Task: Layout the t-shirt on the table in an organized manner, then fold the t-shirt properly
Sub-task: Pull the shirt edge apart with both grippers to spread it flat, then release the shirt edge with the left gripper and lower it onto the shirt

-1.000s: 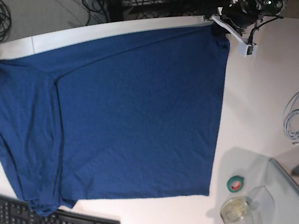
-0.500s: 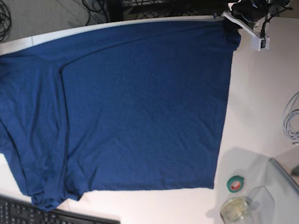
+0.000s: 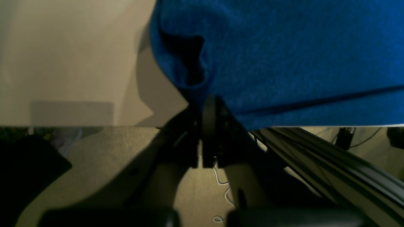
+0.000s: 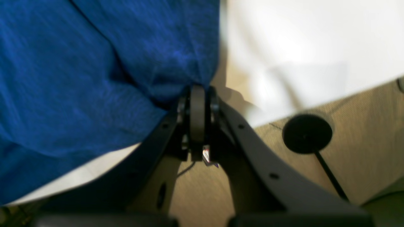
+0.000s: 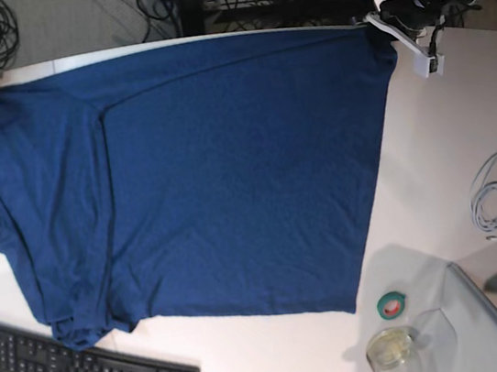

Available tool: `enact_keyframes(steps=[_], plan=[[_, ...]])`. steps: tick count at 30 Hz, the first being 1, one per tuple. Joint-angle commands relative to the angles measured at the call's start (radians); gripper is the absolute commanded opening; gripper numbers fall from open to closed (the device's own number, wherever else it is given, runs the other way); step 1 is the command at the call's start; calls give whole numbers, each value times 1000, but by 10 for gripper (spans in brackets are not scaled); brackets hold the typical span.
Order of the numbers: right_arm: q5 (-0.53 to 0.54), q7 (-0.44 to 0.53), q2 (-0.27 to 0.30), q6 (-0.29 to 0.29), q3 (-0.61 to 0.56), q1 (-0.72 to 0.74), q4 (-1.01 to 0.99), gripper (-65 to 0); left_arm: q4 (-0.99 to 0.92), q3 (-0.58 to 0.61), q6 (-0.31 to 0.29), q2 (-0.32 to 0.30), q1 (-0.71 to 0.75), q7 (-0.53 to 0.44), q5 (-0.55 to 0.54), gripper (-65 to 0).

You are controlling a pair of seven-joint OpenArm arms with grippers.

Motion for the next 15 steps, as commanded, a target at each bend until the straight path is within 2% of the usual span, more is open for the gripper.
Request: enact_keyframes(steps=[1,7,9,12,15], plan=[[4,13,25,-24,8,-3,16,-647,9,-7,1,-7,10,-8,-4,-650],[4,11,23,-38,12,-3,17,-641,2,-9,1,-7,13,-8,-4,-650],[4,-18,23,-38,14,-3,22,-627,2,-9,1,-7,13,-8,-4,-635],[5,-27,22,-39,46,-3,25,-527,2,-10,11,-7,15,-7,-4,-518],[5,-29,22,-39,86,-3,25,-420,2,-10,96,-7,15,-8,-5,-415]])
